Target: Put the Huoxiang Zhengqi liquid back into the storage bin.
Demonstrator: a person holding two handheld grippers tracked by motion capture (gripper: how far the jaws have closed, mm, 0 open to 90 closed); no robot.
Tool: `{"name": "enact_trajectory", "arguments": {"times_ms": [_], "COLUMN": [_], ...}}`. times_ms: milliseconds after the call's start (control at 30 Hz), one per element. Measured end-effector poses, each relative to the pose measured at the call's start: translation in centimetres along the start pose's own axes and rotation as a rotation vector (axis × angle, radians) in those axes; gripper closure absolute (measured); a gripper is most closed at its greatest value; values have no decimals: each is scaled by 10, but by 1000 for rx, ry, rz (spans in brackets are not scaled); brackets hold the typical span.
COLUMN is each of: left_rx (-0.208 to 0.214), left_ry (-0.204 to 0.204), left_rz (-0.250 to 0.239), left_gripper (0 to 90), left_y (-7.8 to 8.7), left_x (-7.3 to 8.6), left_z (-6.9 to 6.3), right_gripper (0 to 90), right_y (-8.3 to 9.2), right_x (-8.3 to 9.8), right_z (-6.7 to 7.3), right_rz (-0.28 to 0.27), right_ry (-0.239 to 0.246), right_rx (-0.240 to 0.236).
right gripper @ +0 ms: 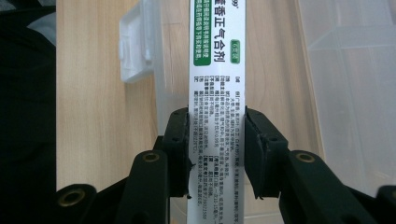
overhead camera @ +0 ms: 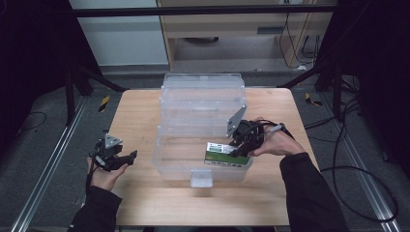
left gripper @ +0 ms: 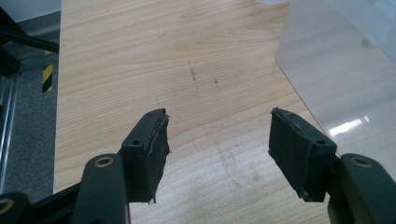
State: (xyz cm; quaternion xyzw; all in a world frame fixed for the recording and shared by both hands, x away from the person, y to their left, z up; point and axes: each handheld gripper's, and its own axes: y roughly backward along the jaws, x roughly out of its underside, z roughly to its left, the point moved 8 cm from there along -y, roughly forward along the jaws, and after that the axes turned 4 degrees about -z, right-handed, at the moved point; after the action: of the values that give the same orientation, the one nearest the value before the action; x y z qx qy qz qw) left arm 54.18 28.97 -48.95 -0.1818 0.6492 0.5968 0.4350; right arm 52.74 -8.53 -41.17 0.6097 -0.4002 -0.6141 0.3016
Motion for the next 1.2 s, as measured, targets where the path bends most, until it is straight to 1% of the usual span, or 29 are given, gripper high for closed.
{"name": "enact_trajectory", "arguments": {"times_ms": [133,267,333,467,600,767,933,1033,1100,1200], "left_rx": [0,-1,-1,-1,-1,0,0,0,0,0], "left_ry": [1,1,0,1,0,-1,-2,-2,-2,-2], "left_rz": [2,2,2,2,3,4,5,5,5,5], "left_gripper": [367,367,367,367,367,367,367,367,367,367], "left_y": [0,-1,0,-1,-1,-1,-1,-1,-1,-1], "left_x": [0,1,1,1,1,1,1,1,1,1], "left_z": [0,1,1,1,1,1,1,1,1,1], "right_gripper": [644,645,644,645,644,643,641,640,639,639], "right_y": [-4,-7,-9,-14,-19,-22,-24,-27,-28,-31], "right_x": [1,2,3,4,5,6,7,7,8,9], "right_z": [-3,-4,-5,-4,-3,-2,-2,-2,-1,-2], "right_rz": [9,14,26,40,52,63,74,77,85,86], "right_ry": [17,28,31,49,66,78,78,92,86,92], "right_rx": [7,-4,-8,-23,-27,-33,-38,-40,-40,-40]}}
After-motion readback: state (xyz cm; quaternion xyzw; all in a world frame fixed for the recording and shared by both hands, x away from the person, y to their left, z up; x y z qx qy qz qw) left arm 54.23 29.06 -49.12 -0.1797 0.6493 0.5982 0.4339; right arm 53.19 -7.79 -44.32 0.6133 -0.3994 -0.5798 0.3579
